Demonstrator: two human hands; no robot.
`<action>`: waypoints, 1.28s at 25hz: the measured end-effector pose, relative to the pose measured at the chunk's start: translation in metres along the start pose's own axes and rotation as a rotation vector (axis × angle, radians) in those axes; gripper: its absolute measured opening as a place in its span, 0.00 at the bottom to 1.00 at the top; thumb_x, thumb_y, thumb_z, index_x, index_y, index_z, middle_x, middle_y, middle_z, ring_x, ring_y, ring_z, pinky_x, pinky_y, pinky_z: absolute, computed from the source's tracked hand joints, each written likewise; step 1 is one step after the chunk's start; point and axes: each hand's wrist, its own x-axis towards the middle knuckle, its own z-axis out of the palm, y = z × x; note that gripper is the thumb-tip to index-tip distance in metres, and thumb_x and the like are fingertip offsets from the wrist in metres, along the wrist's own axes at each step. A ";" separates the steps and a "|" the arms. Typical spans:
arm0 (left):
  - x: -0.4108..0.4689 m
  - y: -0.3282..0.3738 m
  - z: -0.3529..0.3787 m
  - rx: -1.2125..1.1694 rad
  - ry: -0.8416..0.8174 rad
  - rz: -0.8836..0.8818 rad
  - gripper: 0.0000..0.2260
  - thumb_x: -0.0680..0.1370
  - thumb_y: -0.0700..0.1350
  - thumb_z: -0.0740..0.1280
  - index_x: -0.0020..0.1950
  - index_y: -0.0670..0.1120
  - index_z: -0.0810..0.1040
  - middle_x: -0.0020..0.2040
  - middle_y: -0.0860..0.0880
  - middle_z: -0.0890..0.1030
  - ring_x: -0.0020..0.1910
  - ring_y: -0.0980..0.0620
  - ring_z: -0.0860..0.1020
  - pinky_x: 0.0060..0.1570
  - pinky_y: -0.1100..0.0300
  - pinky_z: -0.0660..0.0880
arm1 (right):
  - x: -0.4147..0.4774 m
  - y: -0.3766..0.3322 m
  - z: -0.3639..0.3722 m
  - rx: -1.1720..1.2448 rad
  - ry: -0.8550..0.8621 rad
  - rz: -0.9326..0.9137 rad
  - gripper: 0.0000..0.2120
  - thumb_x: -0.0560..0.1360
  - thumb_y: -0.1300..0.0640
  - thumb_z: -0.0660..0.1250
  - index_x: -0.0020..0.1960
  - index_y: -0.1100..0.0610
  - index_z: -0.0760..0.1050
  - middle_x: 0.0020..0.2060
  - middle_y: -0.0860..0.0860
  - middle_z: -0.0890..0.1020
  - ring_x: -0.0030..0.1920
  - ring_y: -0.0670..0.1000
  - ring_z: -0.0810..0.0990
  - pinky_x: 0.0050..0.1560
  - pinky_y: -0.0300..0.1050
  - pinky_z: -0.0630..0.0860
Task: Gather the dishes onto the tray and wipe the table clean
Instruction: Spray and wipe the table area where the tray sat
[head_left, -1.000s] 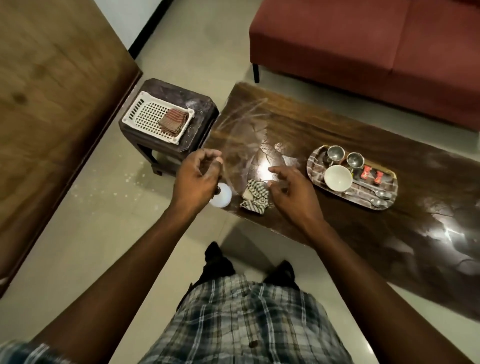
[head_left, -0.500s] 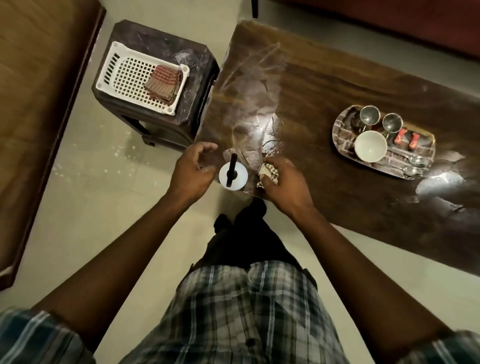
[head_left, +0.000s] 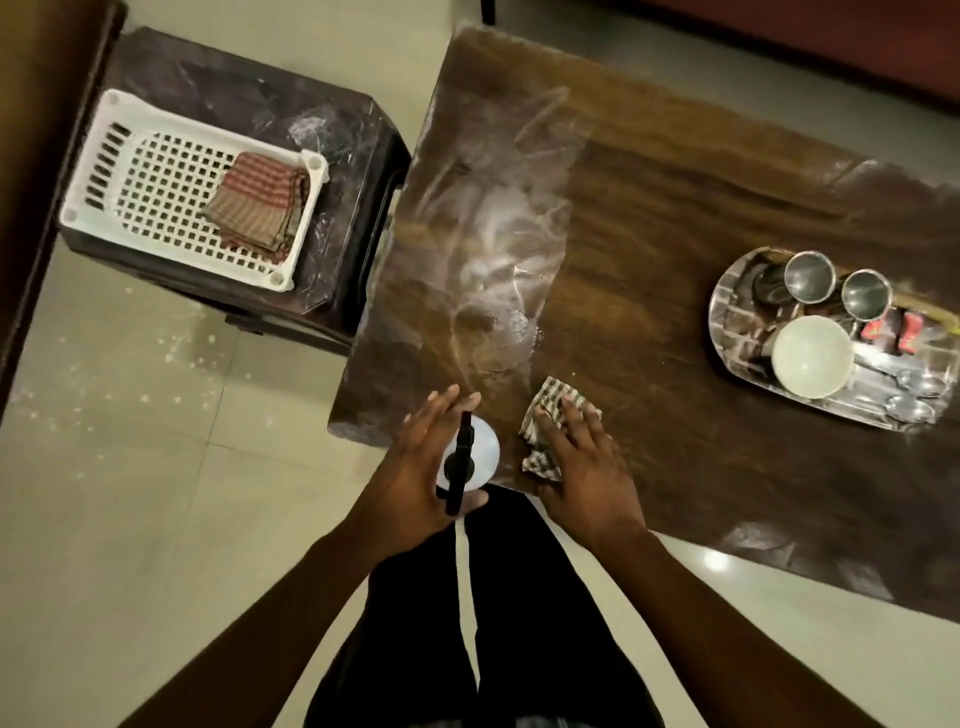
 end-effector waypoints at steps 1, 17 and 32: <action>0.003 0.001 0.004 -0.002 0.023 0.021 0.43 0.77 0.64 0.76 0.86 0.63 0.56 0.88 0.59 0.55 0.88 0.56 0.52 0.83 0.39 0.61 | -0.002 0.004 0.005 -0.013 0.007 -0.014 0.45 0.77 0.49 0.68 0.86 0.41 0.47 0.87 0.50 0.45 0.86 0.57 0.40 0.84 0.61 0.55; 0.081 0.032 -0.037 -0.454 0.269 0.014 0.16 0.78 0.54 0.75 0.61 0.71 0.74 0.47 0.59 0.86 0.46 0.61 0.86 0.53 0.66 0.81 | 0.026 0.017 0.019 0.090 0.378 -0.016 0.33 0.78 0.53 0.60 0.83 0.44 0.64 0.83 0.46 0.65 0.84 0.51 0.61 0.82 0.52 0.60; 0.242 0.106 -0.107 -0.670 0.158 -0.119 0.14 0.81 0.54 0.70 0.44 0.43 0.78 0.26 0.49 0.76 0.27 0.46 0.79 0.37 0.51 0.82 | 0.228 0.074 -0.188 0.156 0.770 -0.061 0.29 0.76 0.65 0.69 0.77 0.55 0.73 0.76 0.56 0.75 0.77 0.60 0.73 0.73 0.58 0.74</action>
